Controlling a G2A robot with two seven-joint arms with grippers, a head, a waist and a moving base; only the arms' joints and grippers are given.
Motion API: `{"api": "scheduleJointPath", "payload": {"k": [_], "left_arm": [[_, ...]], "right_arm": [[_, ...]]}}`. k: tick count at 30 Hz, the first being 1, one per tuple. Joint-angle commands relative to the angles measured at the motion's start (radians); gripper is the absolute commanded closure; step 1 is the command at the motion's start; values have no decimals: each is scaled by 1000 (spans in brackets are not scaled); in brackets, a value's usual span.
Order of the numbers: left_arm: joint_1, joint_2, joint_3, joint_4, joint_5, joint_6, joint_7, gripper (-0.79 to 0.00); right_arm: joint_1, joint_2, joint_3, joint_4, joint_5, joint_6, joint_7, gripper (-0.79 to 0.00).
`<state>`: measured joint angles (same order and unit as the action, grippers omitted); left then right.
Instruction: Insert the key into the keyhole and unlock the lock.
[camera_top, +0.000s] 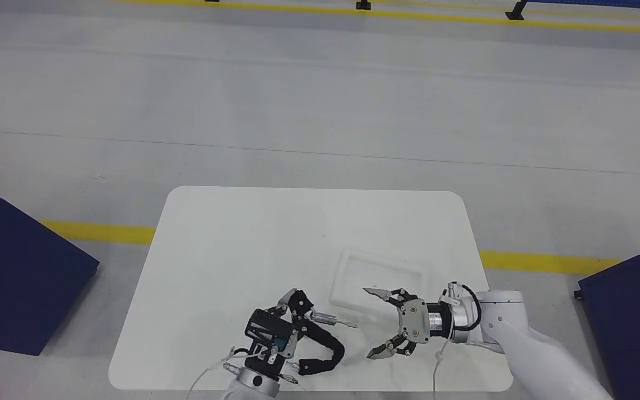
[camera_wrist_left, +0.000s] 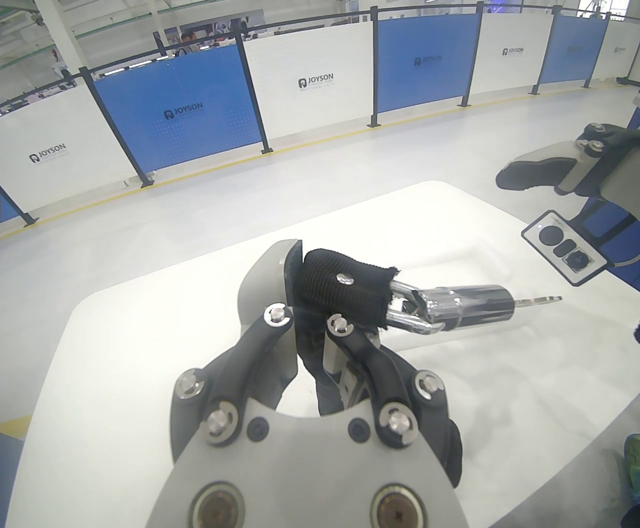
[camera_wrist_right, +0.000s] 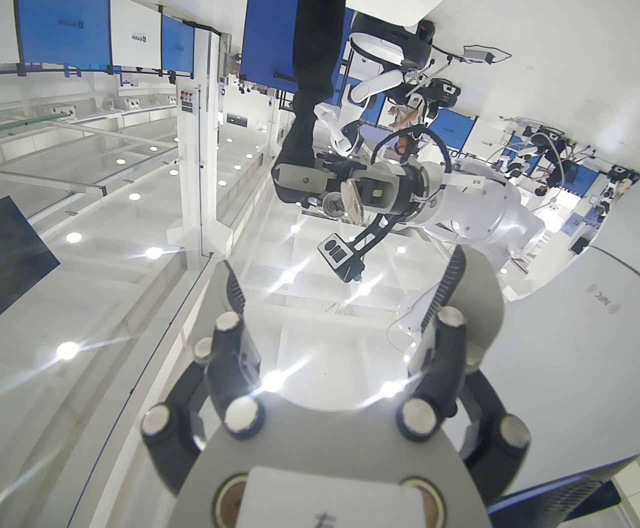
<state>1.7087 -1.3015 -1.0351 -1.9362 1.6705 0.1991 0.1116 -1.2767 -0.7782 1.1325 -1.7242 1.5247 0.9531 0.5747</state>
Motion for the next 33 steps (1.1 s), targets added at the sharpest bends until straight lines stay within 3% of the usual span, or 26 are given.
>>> {"api": "scheduleJointPath", "payload": {"k": [1,6,11,15,21,25,29,33], "left_arm": [[-1,-1,0,1,-7,-1,-1,0],[-6,-3,-4,5,-33,-14,-7,0],[-5,-3,-16,1,-66,-26,-6,0],[-2,-4,-19,-1,-75,-31,-12,0],[-2,-5,-23,3,-102,-39,-24,0],[-7,-7,-34,1,-131,-38,-51,0],[-8,-4,-74,-87,-129,-27,-93,0],[-36,2,-148,-195,-86,-29,-214,0]], "right_arm": [[0,0,0,0,0,0,0,-785],[0,0,0,0,0,0,0,-785],[-51,6,83,-75,-207,-335,-50,-785],[-167,17,166,-156,-448,-641,-89,-785],[-310,21,251,-213,-661,-936,-101,-785],[-357,18,264,-223,-743,-1003,-116,-785],[-357,18,264,-223,-743,-1003,-116,-785],[-357,18,264,-223,-743,-1003,-116,-785]]}}
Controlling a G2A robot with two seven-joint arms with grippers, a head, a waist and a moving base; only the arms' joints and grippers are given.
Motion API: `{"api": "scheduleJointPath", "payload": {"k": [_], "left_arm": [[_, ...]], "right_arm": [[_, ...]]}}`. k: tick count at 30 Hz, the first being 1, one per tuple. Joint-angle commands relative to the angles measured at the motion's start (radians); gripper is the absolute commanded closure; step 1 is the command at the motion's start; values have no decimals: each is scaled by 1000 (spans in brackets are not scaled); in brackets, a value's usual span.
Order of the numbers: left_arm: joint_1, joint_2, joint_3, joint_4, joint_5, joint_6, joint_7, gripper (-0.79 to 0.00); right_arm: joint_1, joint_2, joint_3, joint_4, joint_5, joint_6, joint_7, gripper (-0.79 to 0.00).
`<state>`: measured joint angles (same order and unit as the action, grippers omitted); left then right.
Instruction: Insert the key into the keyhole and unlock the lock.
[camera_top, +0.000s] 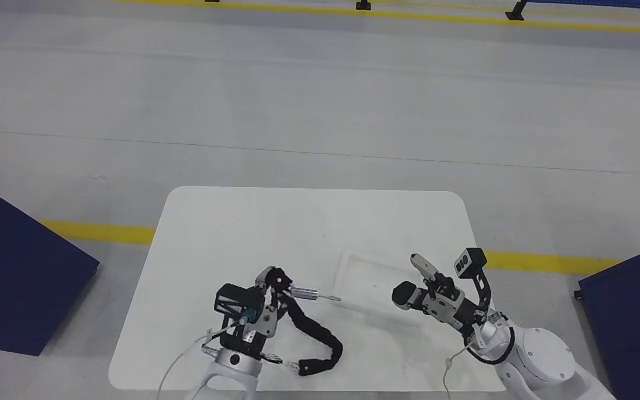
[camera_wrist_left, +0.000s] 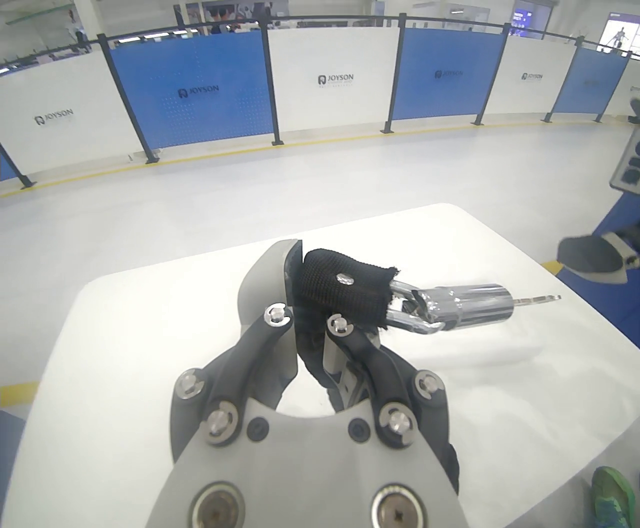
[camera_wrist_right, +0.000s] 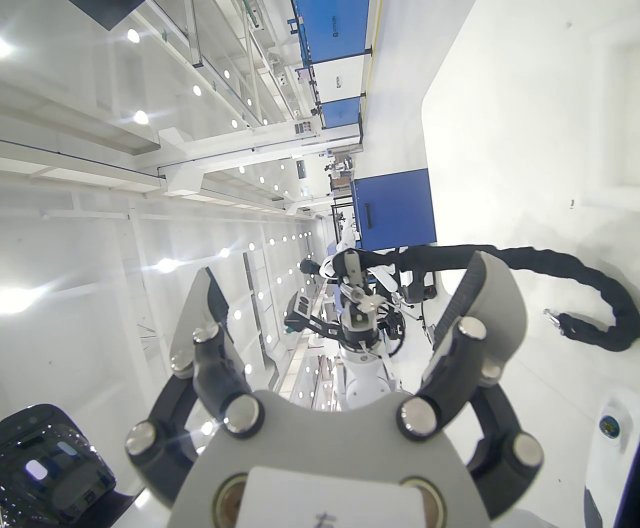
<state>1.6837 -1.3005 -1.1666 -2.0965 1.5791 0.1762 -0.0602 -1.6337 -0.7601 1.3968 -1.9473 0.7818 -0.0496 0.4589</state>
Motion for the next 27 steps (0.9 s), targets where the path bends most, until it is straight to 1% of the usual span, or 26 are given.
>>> {"api": "scheduleJointPath", "payload": {"k": [1,5,8,13,16,19,21,27], "left_arm": [[-23,1,-31,-59,6,-14,-72,0],[-97,1,-76,-134,3,-42,-161,0],[-167,-2,-86,-168,13,-60,-219,0],[-289,-10,-76,-163,23,-69,-298,0],[-333,-15,-68,-134,18,-67,-325,0],[-344,-18,-57,-64,21,-61,-338,0],[-343,-19,-53,15,43,-50,-334,0],[-320,-23,-20,316,168,0,-301,0]], "right_arm": [[0,0,0,0,0,0,0,-785],[0,0,0,0,0,0,0,-785],[0,0,0,0,0,0,0,-785],[0,0,0,0,0,0,0,-785],[0,0,0,0,0,0,0,-785],[0,0,0,0,0,0,0,-785],[0,0,0,0,0,0,0,-785],[0,0,0,0,0,0,0,-785]]}}
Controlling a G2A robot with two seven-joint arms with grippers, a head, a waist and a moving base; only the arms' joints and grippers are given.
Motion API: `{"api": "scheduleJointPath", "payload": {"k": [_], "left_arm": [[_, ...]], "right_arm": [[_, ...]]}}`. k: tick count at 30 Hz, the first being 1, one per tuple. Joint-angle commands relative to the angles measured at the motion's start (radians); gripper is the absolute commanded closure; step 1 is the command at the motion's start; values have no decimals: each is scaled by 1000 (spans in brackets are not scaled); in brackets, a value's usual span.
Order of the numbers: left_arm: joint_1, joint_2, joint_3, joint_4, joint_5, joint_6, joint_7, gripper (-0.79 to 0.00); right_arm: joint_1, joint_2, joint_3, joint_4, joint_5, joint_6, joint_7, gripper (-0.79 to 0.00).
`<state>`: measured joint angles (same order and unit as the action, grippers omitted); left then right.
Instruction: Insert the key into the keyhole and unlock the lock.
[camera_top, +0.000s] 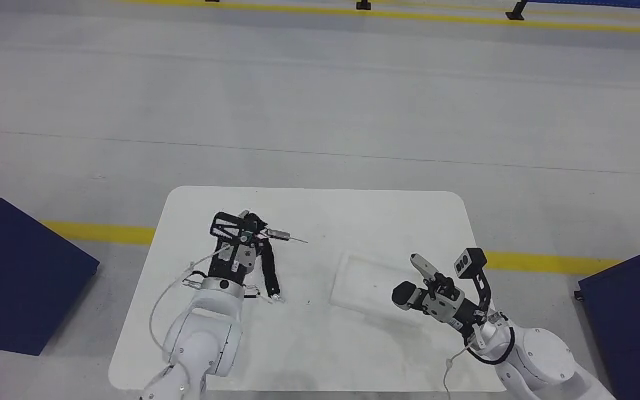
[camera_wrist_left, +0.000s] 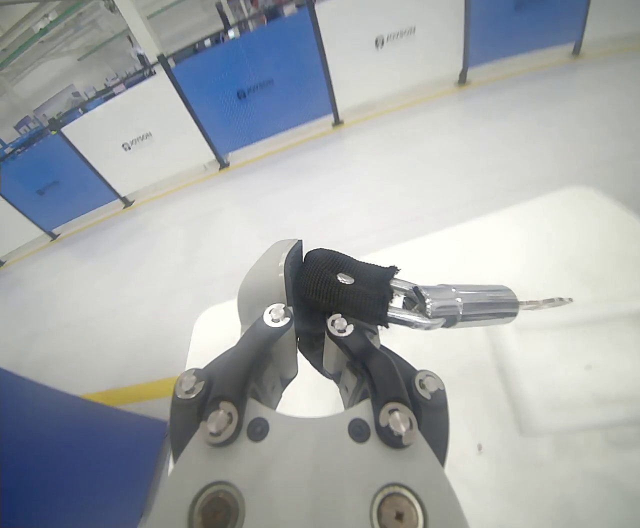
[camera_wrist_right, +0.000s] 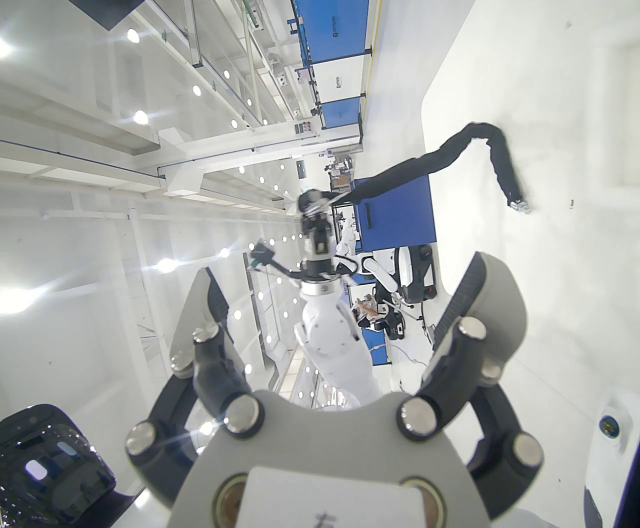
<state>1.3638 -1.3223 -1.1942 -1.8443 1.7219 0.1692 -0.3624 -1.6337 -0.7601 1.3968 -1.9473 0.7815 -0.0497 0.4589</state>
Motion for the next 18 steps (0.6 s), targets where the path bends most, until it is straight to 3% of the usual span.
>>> {"api": "scheduleJointPath", "payload": {"k": [1,8,18], "left_arm": [[-3,-2,16,97,44,15,0,0],[-63,-16,74,283,128,2,-79,0],[-164,-46,145,436,171,-4,-226,0]], "right_arm": [[0,0,0,0,0,0,0,-785],[0,0,0,0,0,0,0,-785],[0,0,0,0,0,0,0,-785]]}}
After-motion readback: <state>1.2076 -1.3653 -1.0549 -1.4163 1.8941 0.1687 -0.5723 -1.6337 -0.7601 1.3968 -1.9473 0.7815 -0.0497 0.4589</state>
